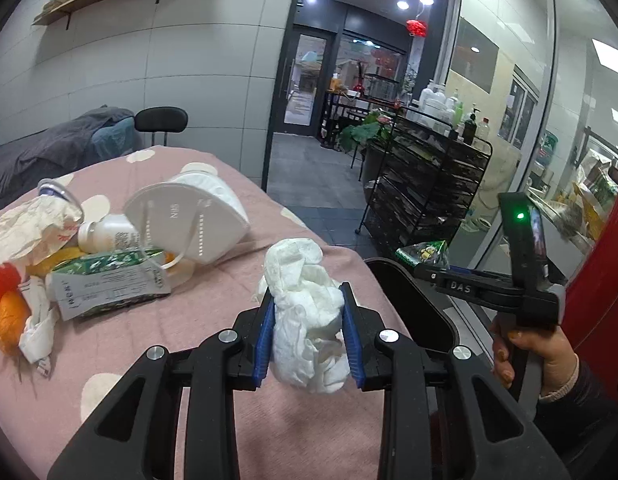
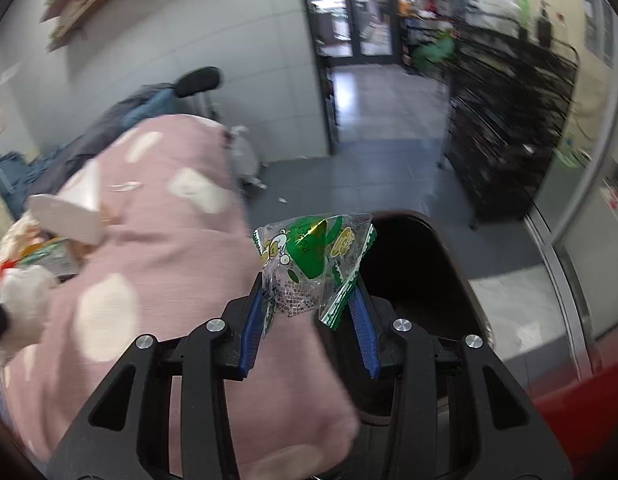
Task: Collect trash
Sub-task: 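Carry both items to the black bin and open both tools to drop them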
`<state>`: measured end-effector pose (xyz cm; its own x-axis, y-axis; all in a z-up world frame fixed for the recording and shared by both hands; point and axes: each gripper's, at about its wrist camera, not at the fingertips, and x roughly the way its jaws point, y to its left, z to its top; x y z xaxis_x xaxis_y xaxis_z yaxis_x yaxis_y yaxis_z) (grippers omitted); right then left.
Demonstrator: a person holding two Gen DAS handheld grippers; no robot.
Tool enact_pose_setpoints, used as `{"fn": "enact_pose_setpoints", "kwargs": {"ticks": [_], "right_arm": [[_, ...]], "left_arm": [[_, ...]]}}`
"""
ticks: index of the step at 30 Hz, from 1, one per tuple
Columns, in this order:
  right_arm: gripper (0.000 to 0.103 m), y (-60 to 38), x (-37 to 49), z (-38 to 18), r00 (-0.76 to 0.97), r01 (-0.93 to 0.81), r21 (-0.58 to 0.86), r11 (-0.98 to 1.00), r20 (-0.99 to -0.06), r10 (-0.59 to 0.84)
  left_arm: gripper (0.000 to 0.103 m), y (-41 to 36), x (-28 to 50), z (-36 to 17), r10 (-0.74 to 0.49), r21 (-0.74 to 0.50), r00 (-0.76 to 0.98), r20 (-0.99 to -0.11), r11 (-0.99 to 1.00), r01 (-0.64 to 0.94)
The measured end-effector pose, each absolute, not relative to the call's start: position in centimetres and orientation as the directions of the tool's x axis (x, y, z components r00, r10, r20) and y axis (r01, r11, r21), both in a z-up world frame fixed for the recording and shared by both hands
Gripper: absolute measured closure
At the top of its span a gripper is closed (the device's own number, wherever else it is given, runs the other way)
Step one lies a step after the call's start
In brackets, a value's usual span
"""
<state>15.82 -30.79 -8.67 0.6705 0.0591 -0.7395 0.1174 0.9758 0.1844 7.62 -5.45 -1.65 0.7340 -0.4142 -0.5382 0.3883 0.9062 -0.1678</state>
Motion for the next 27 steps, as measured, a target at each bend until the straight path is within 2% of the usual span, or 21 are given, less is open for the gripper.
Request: {"fn": "enact_pose_setpoints", "kwargs": {"ticks": [6, 12, 15, 17, 21, 25, 27], "right_arm": [[0.062, -35.9, 18.6, -15.7, 0.556, 0.259, 0.197, 0.946, -0.831, 0.021], [0.061, -38.2, 20.3, -20.7, 0.466, 0.346, 0.158, 0.925, -0.884, -0.023], [0.052, -38.9, 20.4, -22.2, 0.441, 0.378, 0.136, 0.916, -0.896, -0.048], [0.037, -39.1, 20.2, -22.4, 0.438, 0.387, 0.135, 0.912, -0.898, -0.052], [0.034, -39.3, 18.8, -21.7, 0.452, 0.391, 0.127, 0.912, -0.889, -0.070], [0.024, -39.8, 17.0, -19.9, 0.506, 0.408, 0.126, 0.904, -0.856, -0.109], [0.022, -40.0, 16.1, -18.9, 0.527, 0.420, 0.120, 0.900, -0.839, -0.134]], "left_arm": [[0.073, -8.6, 8.8, -1.5, -0.468, -0.159, 0.694, -0.547, 0.872, 0.463], [0.073, -11.0, 9.2, -1.6, -0.504, -0.160, 0.657, -0.561, 0.844, 0.512], [0.073, -12.0, 9.6, -1.7, -0.525, -0.173, 0.632, -0.570, 0.829, 0.532], [0.073, -12.7, 9.6, -1.7, -0.535, -0.168, 0.621, -0.573, 0.818, 0.549], [0.073, -14.5, 9.8, -1.8, -0.558, -0.164, 0.594, -0.580, 0.794, 0.585], [0.073, -16.5, 10.4, -2.2, -0.595, -0.189, 0.544, -0.591, 0.758, 0.624], [0.073, -17.6, 10.9, -2.6, -0.614, -0.216, 0.508, -0.604, 0.739, 0.638]]}}
